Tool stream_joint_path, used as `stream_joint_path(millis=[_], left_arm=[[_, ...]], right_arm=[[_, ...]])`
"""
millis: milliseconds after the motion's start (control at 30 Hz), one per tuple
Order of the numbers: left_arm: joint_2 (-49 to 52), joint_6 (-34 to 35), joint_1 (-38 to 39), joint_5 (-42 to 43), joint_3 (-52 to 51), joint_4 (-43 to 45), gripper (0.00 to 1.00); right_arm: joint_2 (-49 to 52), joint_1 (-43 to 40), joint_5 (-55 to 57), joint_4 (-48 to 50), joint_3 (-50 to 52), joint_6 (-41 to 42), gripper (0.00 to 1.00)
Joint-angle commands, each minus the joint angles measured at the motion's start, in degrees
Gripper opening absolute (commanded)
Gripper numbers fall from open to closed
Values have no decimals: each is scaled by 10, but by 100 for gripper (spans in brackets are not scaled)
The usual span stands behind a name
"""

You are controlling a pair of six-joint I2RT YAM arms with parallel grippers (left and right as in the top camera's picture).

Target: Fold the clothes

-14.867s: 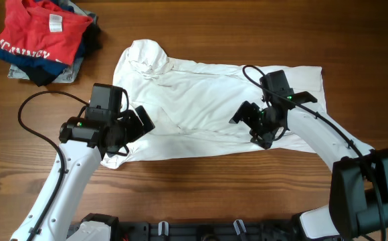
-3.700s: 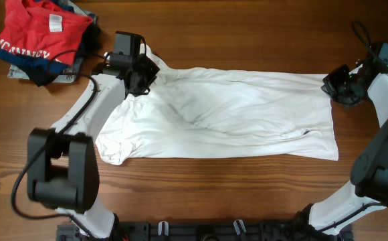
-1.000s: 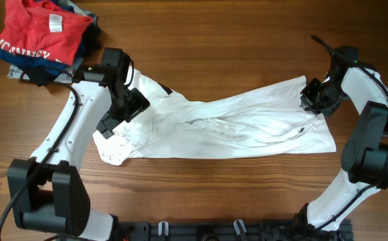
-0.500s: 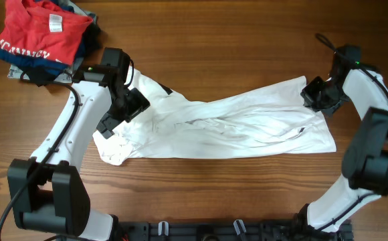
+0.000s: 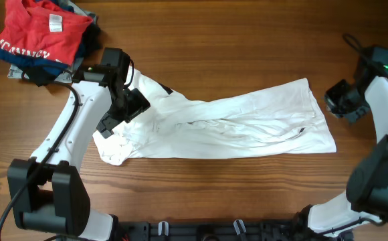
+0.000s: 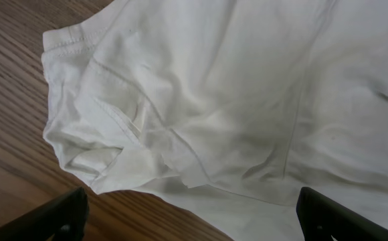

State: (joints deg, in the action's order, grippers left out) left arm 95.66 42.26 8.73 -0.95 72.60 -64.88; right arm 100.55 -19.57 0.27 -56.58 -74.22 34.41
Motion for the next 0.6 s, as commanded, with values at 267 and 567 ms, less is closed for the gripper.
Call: stream_joint_path(millis=[267,567], left_arm=[[-12,-14,2,5,-4,4,100],[-12,-14,2,5,-4,0,100]], right_arm=[[-12,17,-188,76,90,-102,49],[12,61,-162,212,156,3,62]])
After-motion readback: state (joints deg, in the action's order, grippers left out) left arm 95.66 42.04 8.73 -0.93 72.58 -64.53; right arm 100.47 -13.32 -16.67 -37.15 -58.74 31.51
